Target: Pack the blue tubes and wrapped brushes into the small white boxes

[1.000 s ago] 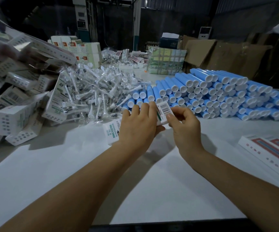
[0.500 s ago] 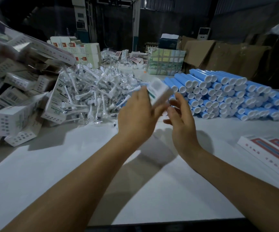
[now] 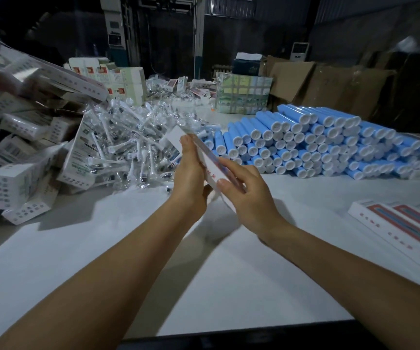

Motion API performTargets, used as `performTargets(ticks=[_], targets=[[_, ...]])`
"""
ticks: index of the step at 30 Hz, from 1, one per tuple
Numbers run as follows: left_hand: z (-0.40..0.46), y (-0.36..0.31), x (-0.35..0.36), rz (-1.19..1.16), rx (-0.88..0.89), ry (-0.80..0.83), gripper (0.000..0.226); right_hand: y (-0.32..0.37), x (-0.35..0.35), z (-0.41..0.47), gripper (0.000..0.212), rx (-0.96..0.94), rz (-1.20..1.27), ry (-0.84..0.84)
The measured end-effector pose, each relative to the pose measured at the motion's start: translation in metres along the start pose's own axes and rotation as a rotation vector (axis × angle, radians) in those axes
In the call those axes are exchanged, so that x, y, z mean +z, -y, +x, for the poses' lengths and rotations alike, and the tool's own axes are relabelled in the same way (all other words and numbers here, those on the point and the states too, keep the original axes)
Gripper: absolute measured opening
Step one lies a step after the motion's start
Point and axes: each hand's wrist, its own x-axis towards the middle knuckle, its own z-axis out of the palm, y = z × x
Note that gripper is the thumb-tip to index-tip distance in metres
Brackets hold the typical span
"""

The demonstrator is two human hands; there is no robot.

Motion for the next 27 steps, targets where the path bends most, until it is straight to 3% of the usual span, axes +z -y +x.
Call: performTargets(ticks=[4,7,15,19,23,27], targets=[[0.008,0.004,-0.018,0.180,0.034,-0.100,0.064,0.009,-0.012,0.005,0.039,0.019,-0.041,-0.050],[0.014,0.007,-0.029,0.290,-0.005,-0.147,0.055,0.021,-0.038,0.006,0.039,0.013,-0.164,-0.128],[0.033,0.023,-0.030,0.426,-0.023,-0.050,0.026,0.015,-0.142,-0.088,0.045,-0.043,-0.914,-0.243],[0.036,0.026,-0.031,0.477,-0.012,-0.032,0.022,-0.017,-0.187,-0.127,0.032,0.100,-1.265,-0.289],[0.034,0.027,-0.032,0.499,-0.003,-0.019,0.019,-0.038,-0.212,-0.126,0.028,0.332,-1.306,-0.335],[0.026,0.026,-0.029,0.448,0.035,-0.013,0.017,-0.041,-0.218,-0.124,0.036,0.408,-1.344,-0.311]])
